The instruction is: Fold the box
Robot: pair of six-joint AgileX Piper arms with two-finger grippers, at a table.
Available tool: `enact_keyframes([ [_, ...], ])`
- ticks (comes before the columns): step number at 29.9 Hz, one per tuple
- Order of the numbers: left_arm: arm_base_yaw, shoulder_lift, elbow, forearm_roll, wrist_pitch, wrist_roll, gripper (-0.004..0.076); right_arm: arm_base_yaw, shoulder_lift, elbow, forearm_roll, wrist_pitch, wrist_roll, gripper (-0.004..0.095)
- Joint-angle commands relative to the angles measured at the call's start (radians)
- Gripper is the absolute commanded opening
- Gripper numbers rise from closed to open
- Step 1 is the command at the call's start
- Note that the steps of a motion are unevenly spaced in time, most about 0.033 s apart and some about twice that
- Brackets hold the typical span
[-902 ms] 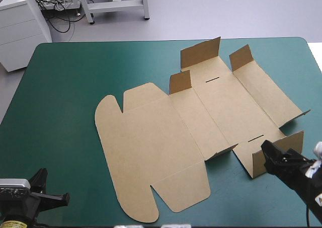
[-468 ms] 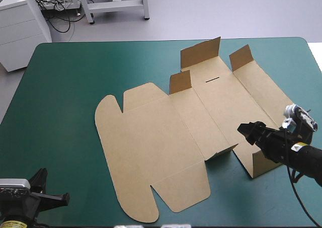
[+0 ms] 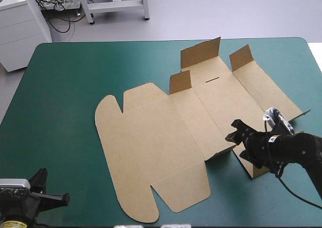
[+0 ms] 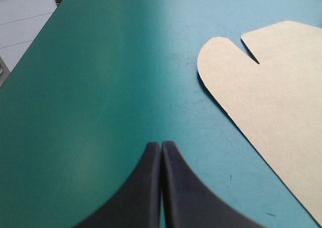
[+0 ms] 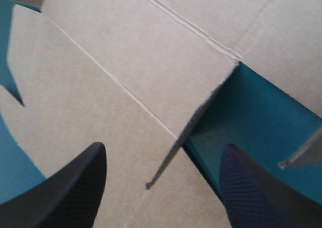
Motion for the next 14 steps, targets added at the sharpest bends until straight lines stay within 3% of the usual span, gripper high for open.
enact_keyframes([
  [1, -0.005, 0.016, -0.019, -0.004, -0.071, -0.009, -0.0032, 0.11, 0.016, -0.034, -0.144, -0.047, 0.204, 0.0574],
  [6, -0.005, 0.016, -0.019, -0.004, -0.071, -0.009, -0.0032, 0.222, 0.051, -0.034, -0.279, -0.127, 0.437, 0.0575],
  [10, -0.015, 0.016, -0.019, -0.004, -0.071, -0.009, -0.0032, 0.252, 0.096, -0.034, -0.271, -0.237, 0.511, 0.0574],
  [14, -0.033, 0.016, -0.019, -0.004, -0.071, -0.009, -0.0032, 0.252, 0.147, -0.034, -0.244, -0.263, 0.535, 0.0553],
])
